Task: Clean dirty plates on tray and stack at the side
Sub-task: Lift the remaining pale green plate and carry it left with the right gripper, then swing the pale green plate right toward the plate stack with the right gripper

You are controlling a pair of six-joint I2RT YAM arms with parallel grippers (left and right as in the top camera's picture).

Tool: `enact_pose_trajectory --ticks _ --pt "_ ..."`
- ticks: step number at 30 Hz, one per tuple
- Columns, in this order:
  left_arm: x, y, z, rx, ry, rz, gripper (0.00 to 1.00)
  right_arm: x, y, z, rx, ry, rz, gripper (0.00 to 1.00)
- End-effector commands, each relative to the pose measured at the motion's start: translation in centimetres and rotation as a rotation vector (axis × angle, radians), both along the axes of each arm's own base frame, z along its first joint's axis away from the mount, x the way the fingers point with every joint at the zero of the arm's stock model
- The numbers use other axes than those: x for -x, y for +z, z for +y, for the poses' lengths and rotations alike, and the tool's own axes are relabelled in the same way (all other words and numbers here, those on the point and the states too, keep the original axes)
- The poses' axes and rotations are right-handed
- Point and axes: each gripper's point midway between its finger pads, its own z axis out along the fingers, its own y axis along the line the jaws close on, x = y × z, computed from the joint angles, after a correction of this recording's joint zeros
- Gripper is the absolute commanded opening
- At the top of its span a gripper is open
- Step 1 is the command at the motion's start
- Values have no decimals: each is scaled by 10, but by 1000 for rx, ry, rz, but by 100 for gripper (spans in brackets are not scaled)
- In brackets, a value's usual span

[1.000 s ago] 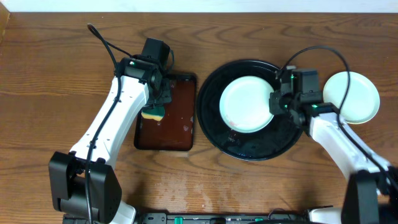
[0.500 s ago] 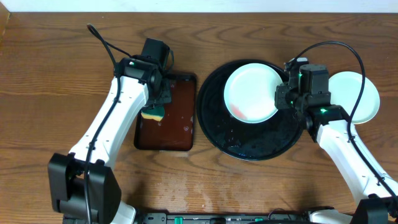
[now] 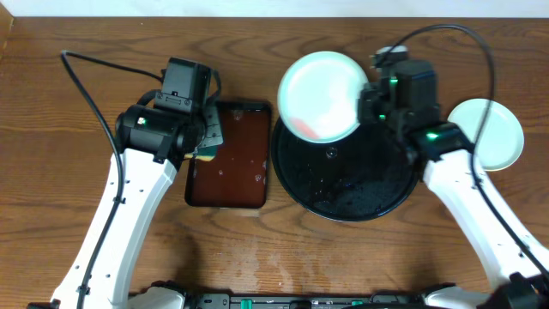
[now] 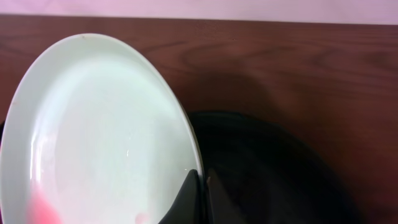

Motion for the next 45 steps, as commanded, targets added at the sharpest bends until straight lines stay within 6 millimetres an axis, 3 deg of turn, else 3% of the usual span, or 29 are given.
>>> enact_pose_trajectory --ticks 1,7,10,14,18,22,27,31,36,45 --pt "7 9 35 -101 155 -30 8 -3 -15 36 2 30 10 1" --pt "24 1 56 -123 210 53 8 -1 -41 96 76 102 -42 1" --pt "31 -1 69 -127 254 81 8 3 -44 124 145 142 -111 1" --pt "37 -2 83 -117 328 100 8 10 -30 146 256 166 -233 1" --pt "38 -3 85 -112 336 107 8 16 -2 162 424 185 -402 1" --pt "38 -3 85 -112 336 107 8 23 32 169 619 159 -564 1" --pt "38 -3 85 -112 336 108 8 41 88 178 885 111 -764 1" --pt "38 -4 85 -112 336 109 8 56 115 188 969 108 -858 1" --pt "38 -4 85 -113 336 110 8 67 121 198 990 129 -890 1" --pt "38 -4 85 -113 336 110 8 67 113 196 895 93 -851 1"
